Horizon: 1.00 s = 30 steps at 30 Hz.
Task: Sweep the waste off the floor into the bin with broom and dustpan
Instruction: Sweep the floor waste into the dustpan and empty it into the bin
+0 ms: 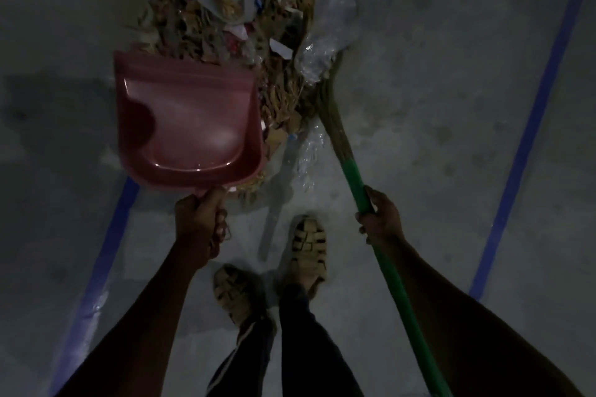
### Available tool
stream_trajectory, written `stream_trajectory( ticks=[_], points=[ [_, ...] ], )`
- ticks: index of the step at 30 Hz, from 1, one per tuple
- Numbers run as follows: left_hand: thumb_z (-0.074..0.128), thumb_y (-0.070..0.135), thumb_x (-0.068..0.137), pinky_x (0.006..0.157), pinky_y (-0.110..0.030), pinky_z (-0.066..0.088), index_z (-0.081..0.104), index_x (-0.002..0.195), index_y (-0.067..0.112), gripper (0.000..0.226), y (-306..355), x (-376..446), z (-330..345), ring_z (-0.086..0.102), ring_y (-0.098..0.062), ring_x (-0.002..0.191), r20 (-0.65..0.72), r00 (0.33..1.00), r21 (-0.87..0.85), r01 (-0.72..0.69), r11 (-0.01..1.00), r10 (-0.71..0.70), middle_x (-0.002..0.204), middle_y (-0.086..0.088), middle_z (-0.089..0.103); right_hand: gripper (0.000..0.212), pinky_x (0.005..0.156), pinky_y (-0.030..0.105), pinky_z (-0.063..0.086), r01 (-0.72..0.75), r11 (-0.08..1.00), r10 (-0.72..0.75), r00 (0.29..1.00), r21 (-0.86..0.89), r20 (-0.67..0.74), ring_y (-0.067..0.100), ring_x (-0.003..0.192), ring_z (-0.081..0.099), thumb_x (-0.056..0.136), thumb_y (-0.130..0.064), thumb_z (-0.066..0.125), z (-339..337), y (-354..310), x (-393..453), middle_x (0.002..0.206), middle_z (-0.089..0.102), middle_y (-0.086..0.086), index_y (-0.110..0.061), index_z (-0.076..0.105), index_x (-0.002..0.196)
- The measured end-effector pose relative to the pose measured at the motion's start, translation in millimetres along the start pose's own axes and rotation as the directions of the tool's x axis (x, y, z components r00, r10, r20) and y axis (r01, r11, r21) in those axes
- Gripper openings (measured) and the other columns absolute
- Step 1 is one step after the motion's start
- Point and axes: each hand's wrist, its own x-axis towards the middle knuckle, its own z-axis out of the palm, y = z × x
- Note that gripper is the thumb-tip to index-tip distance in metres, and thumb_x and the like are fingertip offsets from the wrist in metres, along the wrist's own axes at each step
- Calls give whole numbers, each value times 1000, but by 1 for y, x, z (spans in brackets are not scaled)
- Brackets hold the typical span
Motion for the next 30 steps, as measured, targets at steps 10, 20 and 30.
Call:
stream_trajectory(
  ticks=[10, 20, 30],
  points=[
    [66, 23, 93, 36, -11, 23, 47, 59, 14, 40, 40, 0, 45, 31, -9, 27, 3, 999, -65, 43, 997, -43, 45, -1, 41, 65, 53, 34, 54, 19, 999, -23, 995, -37, -102, 29, 71, 68, 83, -17, 68, -34, 1, -18, 111, 66, 6, -24, 46, 144],
    [70, 28, 89, 38, -18, 26, 48, 58, 16, 40, 54, 41, 81, 31, -12, 29, 191, 981, 113, 9, 994, -31, 44, 0, 42, 68, 80, 38, 56, 86, 906, -100, 995, -414, -12, 32, 107, 62, 85, -9, 66, -8, 12, -21, 142, 49, 8, -19, 41, 148],
    [62, 24, 95, 36, -12, 22, 53, 60, 21, 36, 98, 94, -5, 32, -8, 29, 367, 930, 487, -166, 858, -29, 51, 1, 43, 69, 67, 16, 39, -2, 970, -55, 972, -243, -228, 19, 97, 61, 84, -12, 66, 96, 18, -94, 143, 48, -1, -25, 42, 147]
  ],
)
